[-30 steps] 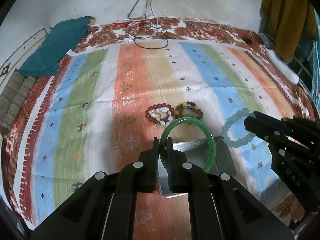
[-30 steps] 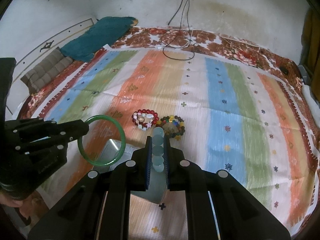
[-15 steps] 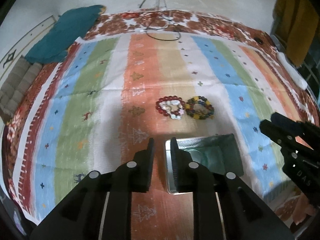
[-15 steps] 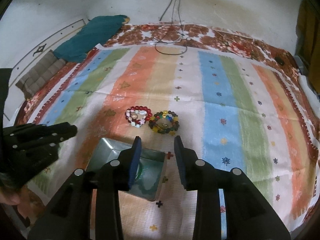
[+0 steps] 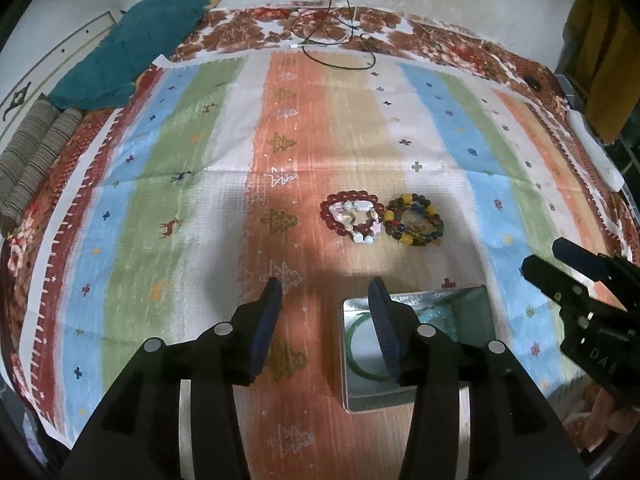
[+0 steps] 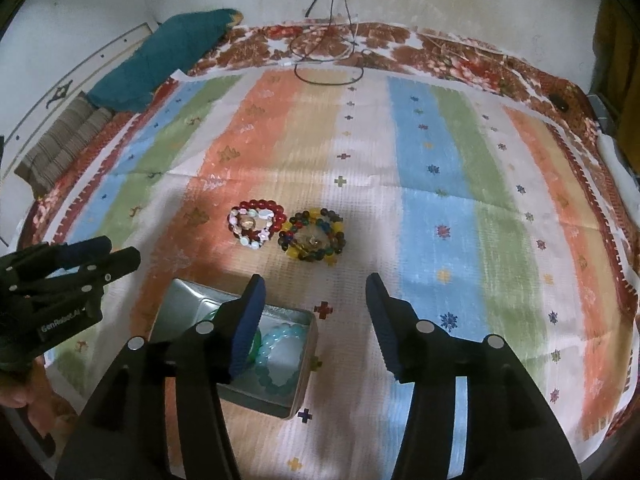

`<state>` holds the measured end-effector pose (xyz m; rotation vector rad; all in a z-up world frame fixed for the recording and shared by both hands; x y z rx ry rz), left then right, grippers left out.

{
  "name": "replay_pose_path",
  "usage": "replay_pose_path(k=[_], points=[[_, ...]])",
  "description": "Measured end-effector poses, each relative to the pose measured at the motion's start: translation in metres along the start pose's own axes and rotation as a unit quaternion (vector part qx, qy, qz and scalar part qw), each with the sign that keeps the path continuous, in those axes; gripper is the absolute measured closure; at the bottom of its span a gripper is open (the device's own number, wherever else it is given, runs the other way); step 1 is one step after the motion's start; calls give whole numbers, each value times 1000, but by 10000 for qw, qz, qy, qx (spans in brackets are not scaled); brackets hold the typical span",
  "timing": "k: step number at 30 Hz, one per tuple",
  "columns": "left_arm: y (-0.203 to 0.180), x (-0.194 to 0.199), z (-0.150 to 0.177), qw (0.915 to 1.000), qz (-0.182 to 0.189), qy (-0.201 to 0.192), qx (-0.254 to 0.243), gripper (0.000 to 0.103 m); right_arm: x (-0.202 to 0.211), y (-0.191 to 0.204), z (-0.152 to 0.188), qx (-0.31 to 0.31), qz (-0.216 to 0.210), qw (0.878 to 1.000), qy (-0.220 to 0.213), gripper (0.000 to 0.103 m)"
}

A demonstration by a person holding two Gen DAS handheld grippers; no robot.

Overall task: Organize jewelry
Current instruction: 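Raise both open tools from the tin toward the remaining bracelets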

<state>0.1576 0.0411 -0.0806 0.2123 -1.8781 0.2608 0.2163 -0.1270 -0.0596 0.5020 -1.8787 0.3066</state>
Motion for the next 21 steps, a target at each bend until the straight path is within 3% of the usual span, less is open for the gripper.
replay_pose_path(k=[8, 21], points=[[-2, -12, -19, 9999, -113, 80, -52, 49, -19, -4, -12, -16, 115, 9997, 231, 46], [0, -41, -46, 9991, -256, 329, -40, 45, -43, -6, -32, 15, 216, 9988, 440, 38]])
Point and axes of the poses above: each gripper's, at about its wrist camera, not at the fingertips, and x roughly against the way its jaws point, y to its left, z to its underside, the point moved 4 cm from there along -x, roughly the way its jaws point, and after that the axes turned 10 degrees about y, right-handed, at the moved point
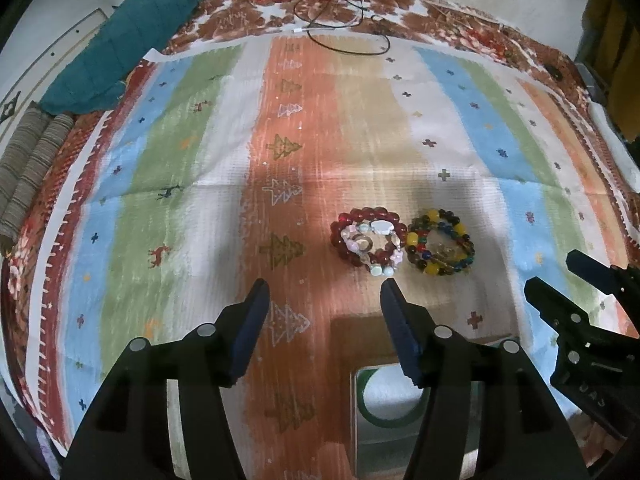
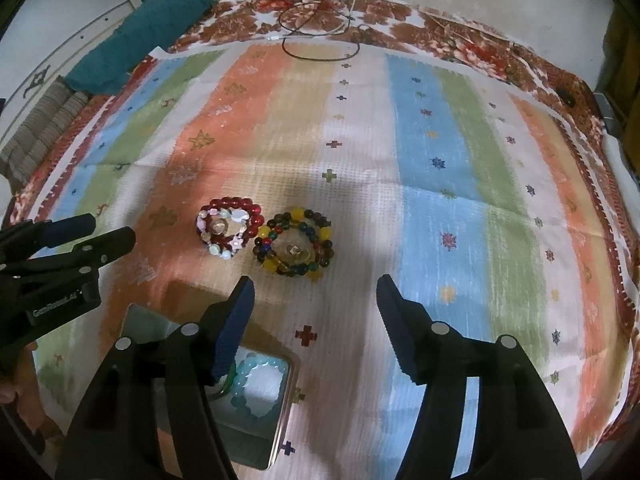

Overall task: Organize jewelry
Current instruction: 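Raise both open tools from the tin toward the remaining bracelets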

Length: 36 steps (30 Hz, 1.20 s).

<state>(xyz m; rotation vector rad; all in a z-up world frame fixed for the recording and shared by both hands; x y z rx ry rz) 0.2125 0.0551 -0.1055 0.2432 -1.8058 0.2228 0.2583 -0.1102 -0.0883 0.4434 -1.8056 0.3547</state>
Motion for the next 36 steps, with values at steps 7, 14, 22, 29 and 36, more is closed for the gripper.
replay_pose_path(k=[7, 14, 22, 29, 36], points=[[-2, -13, -12, 9999, -32, 99, -33, 43, -12, -2, -8, -13, 28, 9999, 123, 35], [-6, -23, -20, 9999, -49, 136, -65, 39, -26, -6, -15, -57, -51, 9996, 280, 34], [-5, -37, -27, 9996, 29, 286, -17, 39, -40, -8, -21, -108, -16, 9990, 427, 34], [-8, -52, -32, 9991, 34, 421, -34, 39, -55, -8, -25, -102, 61, 9981, 606, 34], [-6, -70, -35, 9983, 58, 585, 17, 39, -67, -12, -31, -174, 149, 9977, 645, 34]])
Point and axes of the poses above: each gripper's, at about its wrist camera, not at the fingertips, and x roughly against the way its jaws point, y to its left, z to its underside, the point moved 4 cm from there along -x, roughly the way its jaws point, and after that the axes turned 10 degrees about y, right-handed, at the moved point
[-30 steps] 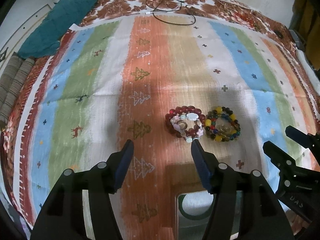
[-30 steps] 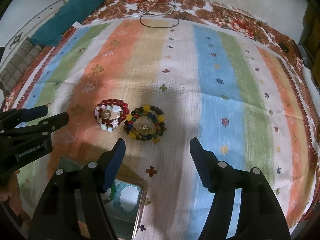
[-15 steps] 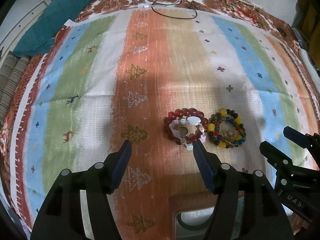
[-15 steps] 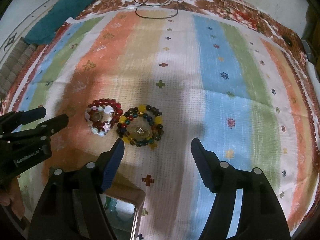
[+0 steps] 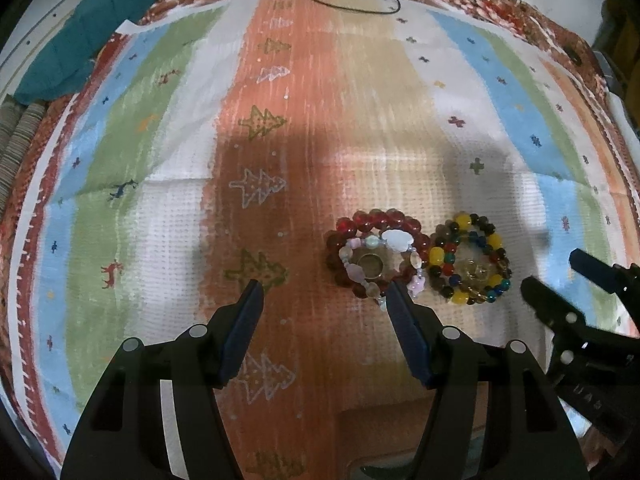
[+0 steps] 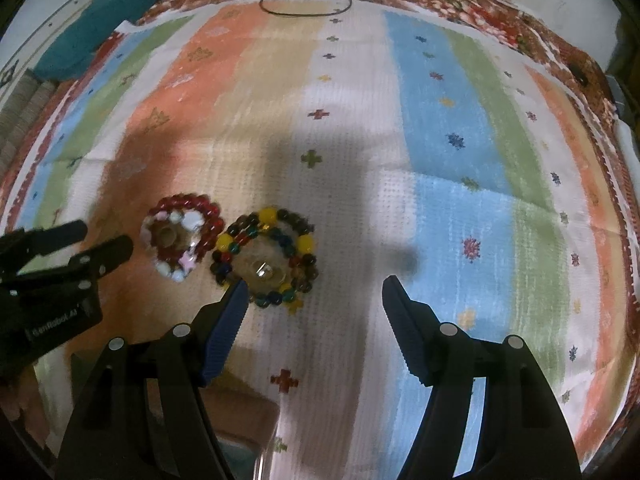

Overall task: Organize jewelry
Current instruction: 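Raise both open tools from the tin toward the remaining bracelets, then grasp the white crystal bracelet with the left tool while the right tool grasps the multicolour bracelet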

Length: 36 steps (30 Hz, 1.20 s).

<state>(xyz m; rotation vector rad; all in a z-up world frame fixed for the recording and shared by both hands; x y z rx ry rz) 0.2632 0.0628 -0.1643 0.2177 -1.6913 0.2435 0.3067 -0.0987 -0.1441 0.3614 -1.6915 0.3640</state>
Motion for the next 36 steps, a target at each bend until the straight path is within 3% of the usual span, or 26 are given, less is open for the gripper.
replay_pose_path(k=[5, 7, 11, 18, 21, 23, 28, 36], points=[[-2, -6, -4, 10000, 32, 39, -19, 40, -9, 0, -3, 28, 8, 9999, 105, 34], [-4, -9, -6, 10000, 42, 67, -35, 41, -12, 1, -4, 47, 0, 9999, 149, 40], [-4, -18, -10, 9999, 21, 138, -29, 42, -17, 2, -7, 38, -13, 9998, 203, 42], [-6, -30, -16, 9996, 79, 251, -69, 56, -28, 2, -11, 62, -47, 9994, 340, 52], [-8, -34, -16, 9995, 127, 276, -80, 67, -34, 3, -12, 82, -49, 9991, 407, 59], [-9, -34, -17, 9994, 179, 264, -93, 81, -38, 4, -13, 107, -53, 9989, 460, 67], [-10, -34, -17, 9995, 184, 253, -75, 84, -43, 6, -15, 191, -140, 9984, 506, 85], [-6, -28, -16, 9995, 249, 201, 50, 93, -40, 11, -17, 304, -97, 9985, 437, 93]])
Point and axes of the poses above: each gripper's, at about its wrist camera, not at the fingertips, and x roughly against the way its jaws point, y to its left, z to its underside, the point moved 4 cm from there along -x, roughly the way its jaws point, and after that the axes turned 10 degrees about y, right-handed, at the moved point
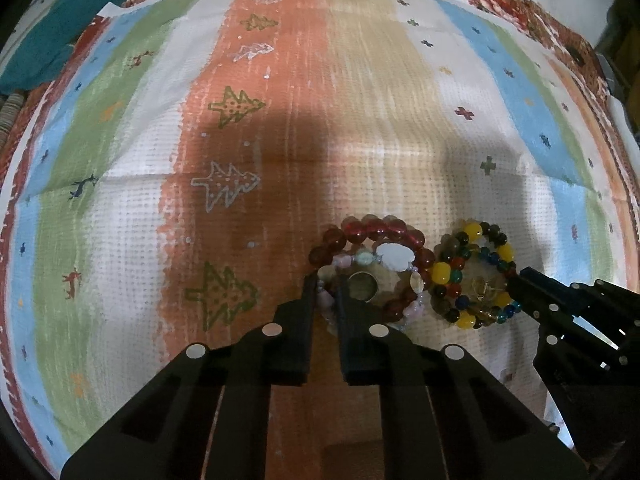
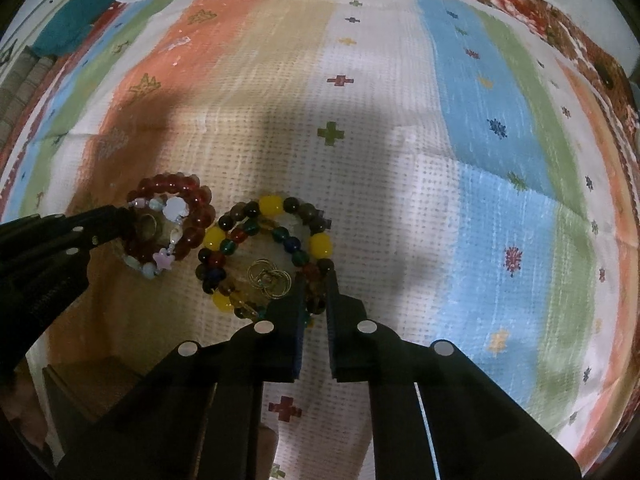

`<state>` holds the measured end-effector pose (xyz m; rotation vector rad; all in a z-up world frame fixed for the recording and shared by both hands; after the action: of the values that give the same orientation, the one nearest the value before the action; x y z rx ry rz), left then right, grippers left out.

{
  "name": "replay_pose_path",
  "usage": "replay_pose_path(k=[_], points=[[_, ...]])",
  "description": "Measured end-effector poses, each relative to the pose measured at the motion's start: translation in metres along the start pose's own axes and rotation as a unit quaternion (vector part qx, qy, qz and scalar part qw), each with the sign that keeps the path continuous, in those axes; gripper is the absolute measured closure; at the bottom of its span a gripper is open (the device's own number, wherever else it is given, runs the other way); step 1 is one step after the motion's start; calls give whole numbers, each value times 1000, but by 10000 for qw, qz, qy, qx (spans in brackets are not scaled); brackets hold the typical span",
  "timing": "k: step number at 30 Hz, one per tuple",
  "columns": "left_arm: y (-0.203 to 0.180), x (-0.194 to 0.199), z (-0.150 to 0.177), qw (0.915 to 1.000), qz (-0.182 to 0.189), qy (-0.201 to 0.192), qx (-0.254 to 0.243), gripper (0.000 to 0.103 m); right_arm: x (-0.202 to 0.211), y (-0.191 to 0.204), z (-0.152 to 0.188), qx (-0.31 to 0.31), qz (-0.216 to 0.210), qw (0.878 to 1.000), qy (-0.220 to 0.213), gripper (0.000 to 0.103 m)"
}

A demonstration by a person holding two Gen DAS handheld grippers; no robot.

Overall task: Organize jewelry
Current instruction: 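Grasp the white crystal bracelet with the left tool while the right tool grasps the multicolour bracelet, then carry both bracelets back over the tin and open both tools to release them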

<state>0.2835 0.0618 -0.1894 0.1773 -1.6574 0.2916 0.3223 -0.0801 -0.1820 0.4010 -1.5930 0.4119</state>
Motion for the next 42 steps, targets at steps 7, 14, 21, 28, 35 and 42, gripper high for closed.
replay_pose_path(k=[7, 14, 21, 28, 35, 42], points=[[-1, 7, 1, 10000, -20, -83, -12, 93, 10, -2, 4, 31, -10, 9999, -141, 93], [-4, 29, 6, 9994, -52, -332, -82, 93, 35, -4, 8, 22, -145, 9990, -412, 93], [-13, 55, 16, 9979, 8, -622, -177, 94, 62, 2, 12, 54, -270, 9969, -738, 93], [-19, 79, 25, 9955, 13, -914, -257, 93, 86, 6, 20, 56, -322, 9940, -1045, 93], [-22, 100, 37, 9933, 77, -1095, -351, 93, 93, 6, 31, 18, -439, 9930, -1098, 93], [-23, 113, 48, 9917, 126, -1209, -427, 93, 104, 12, 43, 97, -363, 9917, -1228, 93]])
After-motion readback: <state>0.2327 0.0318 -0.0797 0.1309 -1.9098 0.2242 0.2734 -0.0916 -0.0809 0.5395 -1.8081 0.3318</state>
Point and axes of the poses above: each gripper's, at about its wrist camera, not at the fingertips, and x roughly against the way its jaws point, y to its left, z to its underside, the point moved 4 cm from there along -x, roughly the way its jaws point, and after that the axes turned 10 degrees about y, right-handed, at the moved point
